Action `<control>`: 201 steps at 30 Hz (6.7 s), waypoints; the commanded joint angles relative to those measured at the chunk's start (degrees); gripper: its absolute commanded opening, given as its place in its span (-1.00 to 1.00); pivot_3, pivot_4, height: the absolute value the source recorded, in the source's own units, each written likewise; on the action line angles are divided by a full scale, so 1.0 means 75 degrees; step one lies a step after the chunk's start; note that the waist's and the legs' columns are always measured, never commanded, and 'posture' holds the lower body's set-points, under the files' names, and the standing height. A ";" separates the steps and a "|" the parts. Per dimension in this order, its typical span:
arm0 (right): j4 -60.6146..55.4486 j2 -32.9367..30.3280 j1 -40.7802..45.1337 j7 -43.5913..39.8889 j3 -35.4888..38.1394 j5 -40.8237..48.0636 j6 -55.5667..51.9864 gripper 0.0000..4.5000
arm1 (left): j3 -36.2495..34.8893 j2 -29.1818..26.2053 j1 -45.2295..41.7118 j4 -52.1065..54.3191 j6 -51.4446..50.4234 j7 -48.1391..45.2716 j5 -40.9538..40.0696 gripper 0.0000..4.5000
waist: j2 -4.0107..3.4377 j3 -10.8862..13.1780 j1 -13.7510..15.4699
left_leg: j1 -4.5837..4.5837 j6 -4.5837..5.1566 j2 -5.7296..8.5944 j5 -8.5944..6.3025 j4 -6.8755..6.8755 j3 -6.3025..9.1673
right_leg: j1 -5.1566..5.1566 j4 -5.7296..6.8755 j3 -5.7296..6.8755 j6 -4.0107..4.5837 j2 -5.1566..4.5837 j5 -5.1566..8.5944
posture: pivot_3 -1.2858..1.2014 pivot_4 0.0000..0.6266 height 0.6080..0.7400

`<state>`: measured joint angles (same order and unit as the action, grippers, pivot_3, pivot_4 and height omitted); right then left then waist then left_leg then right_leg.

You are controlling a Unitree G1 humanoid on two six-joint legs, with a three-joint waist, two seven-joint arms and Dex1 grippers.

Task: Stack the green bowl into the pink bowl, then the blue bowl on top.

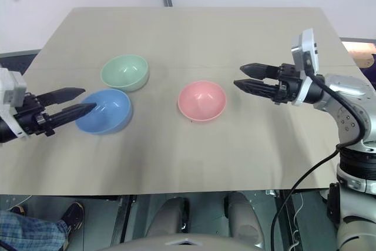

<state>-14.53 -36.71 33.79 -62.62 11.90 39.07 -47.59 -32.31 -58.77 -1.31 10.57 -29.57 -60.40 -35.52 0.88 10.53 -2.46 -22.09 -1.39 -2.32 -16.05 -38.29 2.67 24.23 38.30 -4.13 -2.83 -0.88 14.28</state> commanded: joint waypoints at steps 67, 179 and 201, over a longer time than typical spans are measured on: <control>-0.0485 -0.0453 -0.0156 0.0610 -0.0259 0.0975 0.0564 0.13 | 0.5955 0.1891 -0.9237 -0.9692 0.6505 -0.2677 0.6384 -0.95 | 0.0005 -0.0002 0.0020 | -0.0107 0.0001 0.0017 0.0001 -0.0102 0.0038 | 0.0070 0.0092 0.0027 -0.0003 -0.0003 -0.0004 | 0.03 -0.52 1.00; 0.0049 -0.2293 -0.1200 -0.1891 -0.0379 0.0460 0.1642 0.13 | 0.5316 -0.2465 -0.3100 -0.3133 0.4389 -0.4280 0.0915 0.09 | -0.0005 0.0002 0.0015 | -0.0092 0.0002 0.0006 0.0000 -0.0120 0.0029 | 0.0060 0.0096 0.0022 -0.0004 -0.0001 -0.0002 | 0.03 -0.52 1.00; 0.0054 -0.2353 -0.1219 -0.1735 -0.0279 0.0527 0.1531 0.13 | 0.5382 -0.1784 -0.2731 -0.3542 0.5249 -0.4279 0.2145 0.09 | -0.0010 0.0005 0.0029 | -0.0092 0.0003 0.0007 0.0000 -0.0120 0.0025 | 0.0060 0.0093 0.0019 -0.0003 0.0001 -0.0001 | 0.03 -0.52 1.00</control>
<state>-12.60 -53.42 24.10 -75.84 7.70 42.00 -36.09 9.49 -71.83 -20.47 -15.33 8.94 -92.26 -19.97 0.81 10.57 -2.24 -22.79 -1.37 -2.27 -16.05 -39.19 2.85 24.67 39.00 -3.99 -2.86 -0.87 14.27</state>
